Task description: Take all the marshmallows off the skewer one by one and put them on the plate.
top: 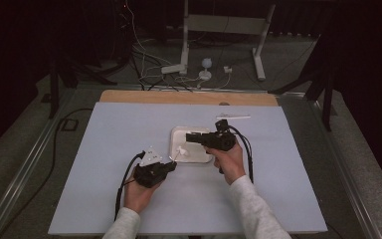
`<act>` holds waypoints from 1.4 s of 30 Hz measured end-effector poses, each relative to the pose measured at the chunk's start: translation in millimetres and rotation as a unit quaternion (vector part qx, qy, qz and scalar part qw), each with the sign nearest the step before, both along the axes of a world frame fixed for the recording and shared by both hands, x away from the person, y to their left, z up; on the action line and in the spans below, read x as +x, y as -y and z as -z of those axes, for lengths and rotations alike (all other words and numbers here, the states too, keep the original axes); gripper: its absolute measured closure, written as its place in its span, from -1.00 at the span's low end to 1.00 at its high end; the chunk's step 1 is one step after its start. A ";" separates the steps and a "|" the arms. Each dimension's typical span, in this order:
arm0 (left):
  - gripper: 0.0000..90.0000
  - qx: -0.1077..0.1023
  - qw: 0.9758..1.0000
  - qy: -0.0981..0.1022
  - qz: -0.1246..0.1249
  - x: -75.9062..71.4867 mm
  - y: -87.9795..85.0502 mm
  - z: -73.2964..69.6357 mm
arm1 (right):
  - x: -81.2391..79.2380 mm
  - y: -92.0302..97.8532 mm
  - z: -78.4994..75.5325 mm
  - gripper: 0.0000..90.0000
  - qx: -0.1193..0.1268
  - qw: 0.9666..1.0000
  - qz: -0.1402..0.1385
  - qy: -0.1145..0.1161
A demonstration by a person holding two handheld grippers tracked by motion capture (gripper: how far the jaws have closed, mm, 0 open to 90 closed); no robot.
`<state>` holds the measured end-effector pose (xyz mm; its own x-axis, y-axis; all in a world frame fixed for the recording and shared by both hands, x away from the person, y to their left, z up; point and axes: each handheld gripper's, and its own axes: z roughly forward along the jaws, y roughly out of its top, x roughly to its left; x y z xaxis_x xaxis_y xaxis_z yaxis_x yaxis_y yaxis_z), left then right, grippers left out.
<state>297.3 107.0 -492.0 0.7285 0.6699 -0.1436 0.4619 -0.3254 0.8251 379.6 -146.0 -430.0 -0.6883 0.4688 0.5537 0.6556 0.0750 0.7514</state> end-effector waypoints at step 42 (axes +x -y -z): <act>1.00 -0.027 0.999 -0.017 -0.024 2.6 -11.1 -2.8 | 13.2 14.0 29.8 0.71 -0.112 0.992 0.053 0.004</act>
<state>299.9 118.1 -489.2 0.6898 0.6942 -0.2055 0.5045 -0.2573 0.8242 392.8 -160.1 -459.8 -0.6317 0.6494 0.4233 0.6635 0.1706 0.7285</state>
